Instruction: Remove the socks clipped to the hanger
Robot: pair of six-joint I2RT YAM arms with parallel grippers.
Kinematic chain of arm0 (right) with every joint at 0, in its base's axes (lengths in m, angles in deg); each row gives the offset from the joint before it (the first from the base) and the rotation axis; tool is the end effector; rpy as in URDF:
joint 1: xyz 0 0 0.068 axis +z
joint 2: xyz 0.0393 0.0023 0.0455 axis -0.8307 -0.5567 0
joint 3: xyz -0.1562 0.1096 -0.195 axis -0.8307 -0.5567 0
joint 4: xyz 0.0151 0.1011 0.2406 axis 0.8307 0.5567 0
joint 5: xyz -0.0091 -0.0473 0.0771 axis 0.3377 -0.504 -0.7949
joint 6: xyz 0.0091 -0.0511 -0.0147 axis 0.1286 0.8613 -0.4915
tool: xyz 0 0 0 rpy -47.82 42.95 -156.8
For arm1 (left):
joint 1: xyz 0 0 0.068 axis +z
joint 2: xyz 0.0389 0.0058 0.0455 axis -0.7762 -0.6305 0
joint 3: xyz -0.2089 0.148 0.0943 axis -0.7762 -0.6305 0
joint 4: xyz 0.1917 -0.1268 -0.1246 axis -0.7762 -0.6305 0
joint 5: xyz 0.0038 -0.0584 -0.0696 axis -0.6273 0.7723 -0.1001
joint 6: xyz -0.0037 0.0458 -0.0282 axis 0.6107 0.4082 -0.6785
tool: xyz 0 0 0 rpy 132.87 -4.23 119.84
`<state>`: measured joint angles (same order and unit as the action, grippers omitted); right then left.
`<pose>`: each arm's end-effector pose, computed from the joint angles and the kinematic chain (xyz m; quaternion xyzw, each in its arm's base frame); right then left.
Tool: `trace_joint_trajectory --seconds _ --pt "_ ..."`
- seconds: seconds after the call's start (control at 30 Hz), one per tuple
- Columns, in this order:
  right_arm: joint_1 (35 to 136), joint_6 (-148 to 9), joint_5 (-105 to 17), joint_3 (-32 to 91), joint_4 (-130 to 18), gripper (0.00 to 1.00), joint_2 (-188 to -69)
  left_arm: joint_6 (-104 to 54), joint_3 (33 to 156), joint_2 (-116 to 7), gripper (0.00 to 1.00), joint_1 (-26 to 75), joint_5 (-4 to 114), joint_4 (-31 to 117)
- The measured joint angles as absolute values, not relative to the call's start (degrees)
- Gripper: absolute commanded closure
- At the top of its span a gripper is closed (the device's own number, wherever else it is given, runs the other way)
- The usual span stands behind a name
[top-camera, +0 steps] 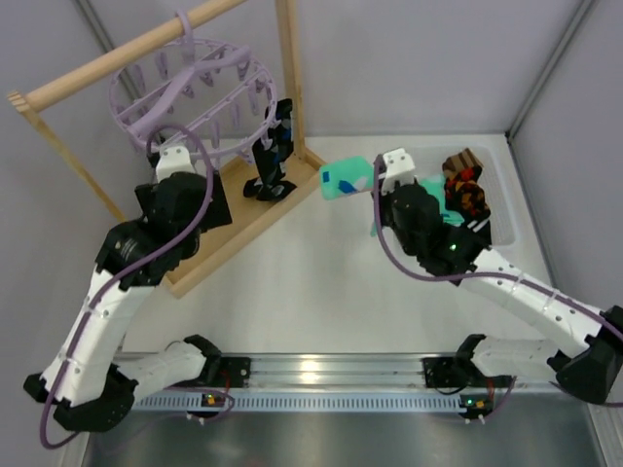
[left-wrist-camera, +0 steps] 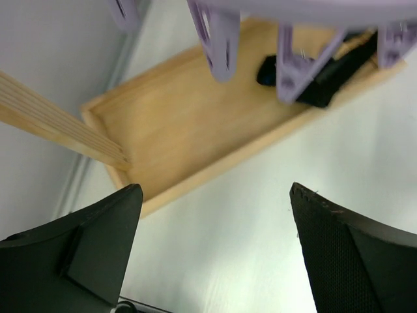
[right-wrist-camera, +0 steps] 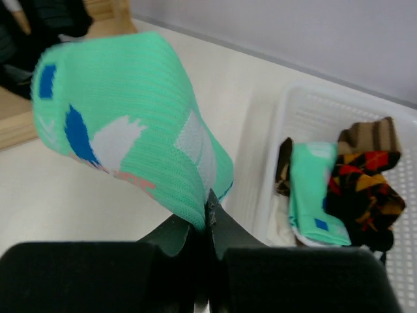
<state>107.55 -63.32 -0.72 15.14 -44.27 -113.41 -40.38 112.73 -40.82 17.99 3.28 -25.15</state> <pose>0.1779 0.1900 0.3650 -0.1642 0.7682 0.0321 0.6180 0.1483 -0.0667 0.4551 -0.1199 0.8400 0.0853 0.5223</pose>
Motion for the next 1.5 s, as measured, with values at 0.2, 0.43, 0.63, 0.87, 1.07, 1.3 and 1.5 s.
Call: trace_joint_trajectory --seconds 0.2,0.43,0.63,0.87,1.07,1.3,1.5 --pt "84.8 -64.8 -8.3 23.2 -36.1 1.00 -113.6 -38.0 95.5 -24.2 0.02 18.0 19.6 -17.8" --pt "63.1 -68.5 -17.8 24.8 -36.7 1.00 -122.2 -37.1 78.2 -8.4 0.02 18.0 27.4 -9.5" --pt "57.0 -70.2 -22.7 24.7 -36.6 1.00 -138.7 -37.4 73.3 -0.8 0.02 18.0 28.2 -6.7" --pt "54.0 -71.8 -24.0 24.9 -37.2 0.87 -150.4 -37.9 72.7 1.9 0.02 18.0 27.9 -4.8" --pt "54.0 -72.6 -23.8 25.3 -35.6 0.46 -147.3 -38.1 72.4 1.9 0.02 18.0 27.9 -4.5" --pt "54.2 -72.2 -23.4 30.3 -30.5 0.15 -136.4 -38.7 72.2 3.0 0.02 18.0 27.1 -4.5" --pt "60.4 -70.5 -27.5 32.3 -33.9 0.04 -128.4 -39.0 72.2 4.5 0.02 18.0 26.3 -4.3"
